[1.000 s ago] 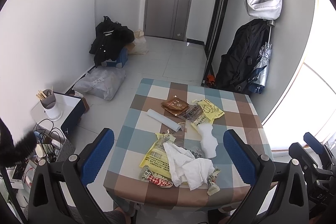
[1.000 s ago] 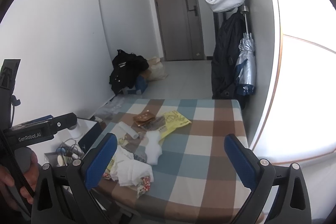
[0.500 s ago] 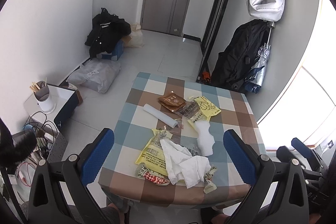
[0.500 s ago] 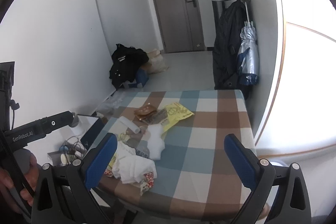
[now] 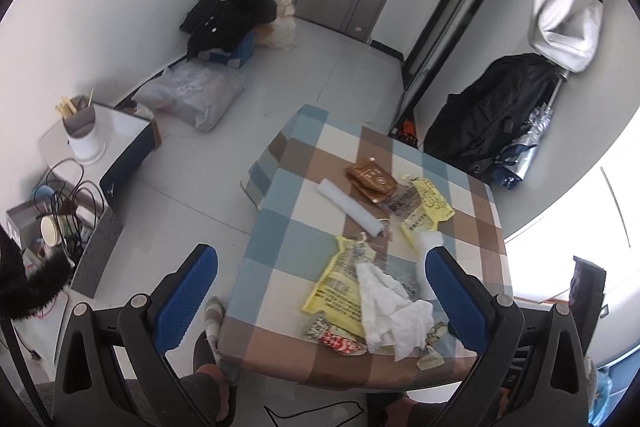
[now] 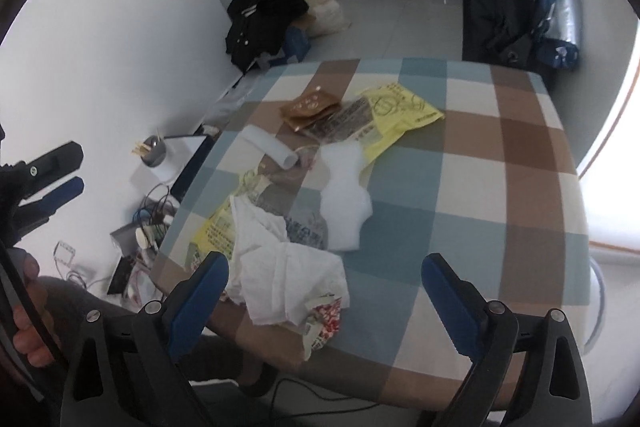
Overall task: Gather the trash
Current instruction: 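Lower the right gripper onto the crumpled white tissue and close it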
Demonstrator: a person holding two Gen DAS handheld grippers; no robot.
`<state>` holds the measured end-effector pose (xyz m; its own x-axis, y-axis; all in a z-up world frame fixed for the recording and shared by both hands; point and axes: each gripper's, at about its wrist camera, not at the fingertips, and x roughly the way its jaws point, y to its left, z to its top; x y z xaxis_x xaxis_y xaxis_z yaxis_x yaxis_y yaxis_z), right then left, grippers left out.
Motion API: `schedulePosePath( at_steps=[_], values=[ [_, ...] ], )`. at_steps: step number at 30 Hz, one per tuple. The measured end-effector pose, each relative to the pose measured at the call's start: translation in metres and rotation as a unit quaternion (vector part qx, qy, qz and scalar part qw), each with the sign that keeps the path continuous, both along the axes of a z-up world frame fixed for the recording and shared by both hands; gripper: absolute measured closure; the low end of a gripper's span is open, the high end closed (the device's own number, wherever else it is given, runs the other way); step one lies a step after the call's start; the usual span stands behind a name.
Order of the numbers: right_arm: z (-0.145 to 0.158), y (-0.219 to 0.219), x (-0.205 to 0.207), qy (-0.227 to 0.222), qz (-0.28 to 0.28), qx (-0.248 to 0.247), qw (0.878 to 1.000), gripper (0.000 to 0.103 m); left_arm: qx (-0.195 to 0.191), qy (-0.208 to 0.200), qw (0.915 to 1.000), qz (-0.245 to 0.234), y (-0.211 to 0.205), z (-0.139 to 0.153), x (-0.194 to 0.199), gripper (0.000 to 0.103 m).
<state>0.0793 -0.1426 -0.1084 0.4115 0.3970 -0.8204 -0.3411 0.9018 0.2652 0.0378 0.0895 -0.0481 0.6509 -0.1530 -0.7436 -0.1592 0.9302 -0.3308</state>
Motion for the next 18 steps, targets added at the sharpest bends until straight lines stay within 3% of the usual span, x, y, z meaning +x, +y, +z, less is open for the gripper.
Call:
schedulePosePath(
  at_steps=[4, 9, 12, 14, 17, 18],
  values=[
    [-0.021, 0.028, 0.003, 0.028, 0.041, -0.034, 0.998, 0.010, -0.018, 0.020, 0.9996, 0.008, 0.012, -0.008, 0.005, 0.001],
    [-0.037, 0.045, 0.006, 0.053, 0.063, -0.063, 0.995, 0.023, -0.036, 0.034, 0.9987, 0.010, 0.019, -0.013, 0.009, 0.001],
    [-0.042, 0.045, 0.009, 0.059, 0.059, -0.071, 0.994, 0.039, -0.033, 0.035, 0.9988, 0.008, 0.023, -0.015, 0.010, 0.001],
    [-0.043, 0.041, 0.010, 0.067, 0.056, -0.062, 0.994, 0.054, -0.031, 0.037, 0.9988, 0.006, 0.023, -0.016, 0.010, 0.001],
    [-0.039, 0.036, 0.009, 0.065, 0.052, -0.051, 0.995, 0.068, -0.030, 0.040, 0.9987, 0.005, 0.022, -0.018, 0.011, 0.001],
    [-0.037, 0.034, 0.009, 0.059, 0.048, -0.046, 0.996, 0.069, -0.030, 0.041, 0.9987, 0.004, 0.021, -0.019, 0.010, 0.001]
  ],
)
